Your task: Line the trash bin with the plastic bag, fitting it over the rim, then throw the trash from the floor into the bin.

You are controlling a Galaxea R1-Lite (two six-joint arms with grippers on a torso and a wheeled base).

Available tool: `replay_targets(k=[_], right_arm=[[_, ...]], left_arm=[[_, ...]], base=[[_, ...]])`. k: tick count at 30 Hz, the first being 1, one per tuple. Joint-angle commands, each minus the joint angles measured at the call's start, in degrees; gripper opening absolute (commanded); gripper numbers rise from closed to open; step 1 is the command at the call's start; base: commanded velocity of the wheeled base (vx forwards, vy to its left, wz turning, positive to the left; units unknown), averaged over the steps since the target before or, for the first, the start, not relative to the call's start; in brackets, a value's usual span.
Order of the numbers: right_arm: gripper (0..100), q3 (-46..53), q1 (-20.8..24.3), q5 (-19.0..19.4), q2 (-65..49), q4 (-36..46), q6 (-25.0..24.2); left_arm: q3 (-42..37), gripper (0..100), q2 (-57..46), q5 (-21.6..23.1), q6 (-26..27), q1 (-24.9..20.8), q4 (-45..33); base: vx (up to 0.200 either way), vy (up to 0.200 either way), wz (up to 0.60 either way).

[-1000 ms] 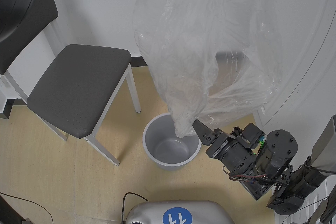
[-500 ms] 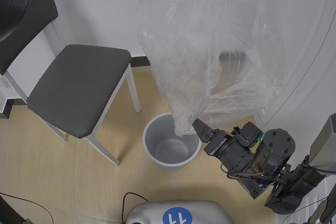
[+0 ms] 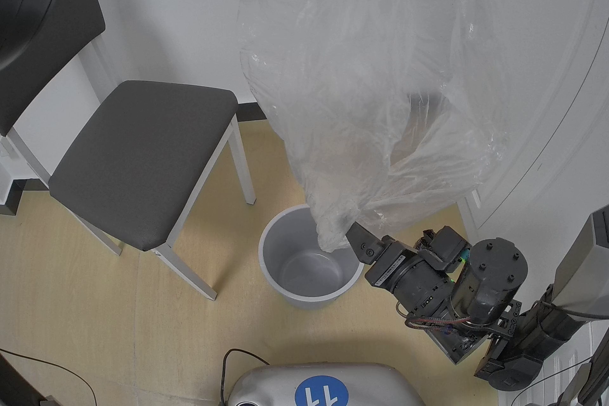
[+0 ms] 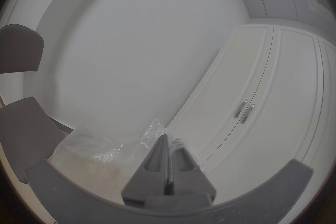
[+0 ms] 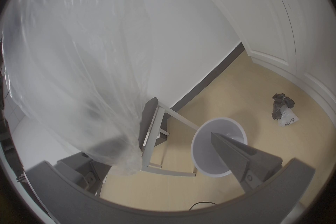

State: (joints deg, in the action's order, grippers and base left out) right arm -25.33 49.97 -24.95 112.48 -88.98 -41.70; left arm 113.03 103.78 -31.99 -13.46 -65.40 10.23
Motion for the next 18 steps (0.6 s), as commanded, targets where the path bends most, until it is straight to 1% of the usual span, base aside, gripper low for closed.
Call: replay_targets(k=[1, 6, 7, 11, 17, 18], right_arm=[[100, -0.1, -0.2, -0.1, 0.9, -1.0, 0.0], [100, -0.5, -0.3, -0.1, 1.2, -1.0, 0.0], [0, -0.5, -0.3, -0.1, 0.9, -1.0, 0.0], [0, -0.4, -0.5, 0.0, 0.3, -1.0, 0.0], [0, 0.0, -0.8, 0.0, -1.6, -1.0, 0.0], [0, 0.0, -1.1, 0.2, -2.4, -1.0, 0.1]], left_arm=[[0.0, 0, 0.0, 0.0, 0.0, 0.0, 0.1], [-0.2, 0, -0.1, 0.0, 0.0, -0.1, 0.1], [-0.4, 0, -0.1, 0.0, -0.1, 0.0, 0.1], [-0.7, 0, -0.1, 0.0, -0.2, 0.3, 0.1], [-1.8, 0, -0.6, -0.7, -3.4, 2.8, -0.2], [-3.4, 0, -1.7, -0.7, -4.3, 4.3, -0.4]], base=[[0.0, 0.0, 0.0], [0.0, 0.0, 0.0], [0.0, 0.0, 0.0], [0.0, 0.0, 0.0], [0.0, 0.0, 0.0], [0.0, 0.0, 0.0]])
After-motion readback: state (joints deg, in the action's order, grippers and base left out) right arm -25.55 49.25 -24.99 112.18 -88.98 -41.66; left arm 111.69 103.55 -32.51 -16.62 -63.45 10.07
